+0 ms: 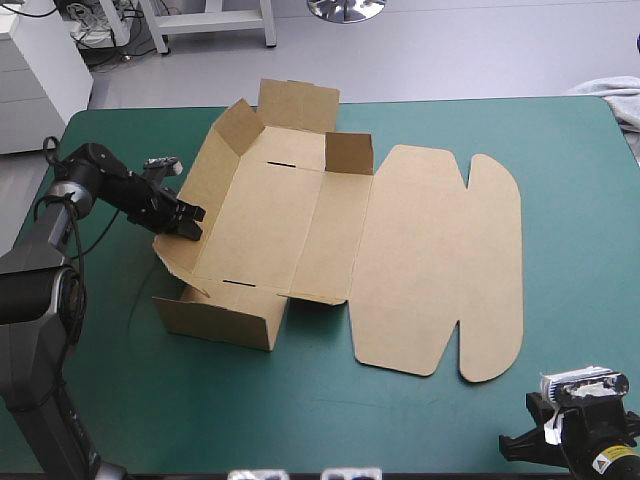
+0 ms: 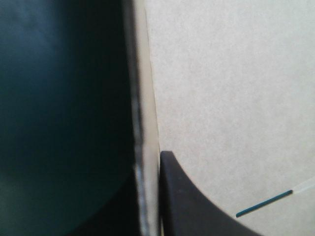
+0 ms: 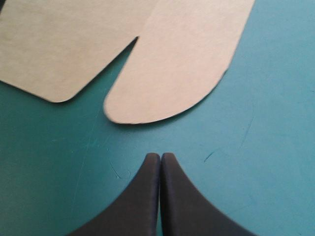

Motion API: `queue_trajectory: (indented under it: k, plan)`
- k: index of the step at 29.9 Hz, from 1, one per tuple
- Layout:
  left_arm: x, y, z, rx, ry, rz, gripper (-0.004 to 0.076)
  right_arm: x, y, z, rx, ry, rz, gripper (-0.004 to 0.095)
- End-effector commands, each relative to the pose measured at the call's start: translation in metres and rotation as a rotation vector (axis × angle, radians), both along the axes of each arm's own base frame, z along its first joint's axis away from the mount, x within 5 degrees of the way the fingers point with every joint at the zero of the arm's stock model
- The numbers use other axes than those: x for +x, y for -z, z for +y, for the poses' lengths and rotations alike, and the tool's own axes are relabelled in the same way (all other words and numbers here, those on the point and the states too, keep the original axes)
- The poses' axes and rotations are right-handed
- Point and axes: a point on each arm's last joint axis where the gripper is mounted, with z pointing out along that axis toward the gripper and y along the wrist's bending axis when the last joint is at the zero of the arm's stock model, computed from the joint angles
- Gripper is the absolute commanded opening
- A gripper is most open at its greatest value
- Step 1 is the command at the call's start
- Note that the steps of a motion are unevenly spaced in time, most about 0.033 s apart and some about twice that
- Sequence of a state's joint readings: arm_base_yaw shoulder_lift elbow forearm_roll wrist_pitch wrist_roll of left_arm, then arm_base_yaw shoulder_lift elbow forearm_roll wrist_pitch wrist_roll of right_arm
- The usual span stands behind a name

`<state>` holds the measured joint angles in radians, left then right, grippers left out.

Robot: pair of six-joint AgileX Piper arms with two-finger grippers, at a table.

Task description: Fold the box

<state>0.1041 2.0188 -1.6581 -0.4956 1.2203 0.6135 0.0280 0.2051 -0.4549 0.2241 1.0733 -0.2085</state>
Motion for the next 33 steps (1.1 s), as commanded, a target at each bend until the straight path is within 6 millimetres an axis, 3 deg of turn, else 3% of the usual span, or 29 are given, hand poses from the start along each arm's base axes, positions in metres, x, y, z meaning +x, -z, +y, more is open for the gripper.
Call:
queue_trajectory:
  k: [1, 5, 12, 19, 26, 33]
  plan:
    - [-0.006, -0.064, -0.012, 0.176, 0.102, -0.172, -0.0010, 0.004, -0.011, 0.001, 0.013, 0.001, -0.070, -0.0013]
    - [-0.005, -0.099, -0.034, 0.321, 0.213, -0.307, -0.0010, 0.004, -0.011, 0.001, 0.013, 0.001, -0.070, -0.0013]
    - [-0.012, -0.144, -0.083, 0.380, 0.412, -0.558, -0.0010, 0.004, -0.011, 0.001, 0.013, 0.001, -0.070, -0.0013]
    - [-0.041, -0.189, -0.136, 0.460, 0.570, -0.852, -0.0010, 0.004, -0.011, 0.001, 0.013, 0.001, -0.070, -0.0013]
    - [-0.080, -0.214, -0.186, 0.601, 0.732, -1.017, -0.0010, 0.004, -0.011, 0.001, 0.013, 0.001, -0.070, -0.0013]
    - [-0.112, -0.217, -0.233, 0.668, 0.792, -1.078, -0.0010, 0.004, -0.011, 0.001, 0.013, 0.001, -0.070, -0.0013]
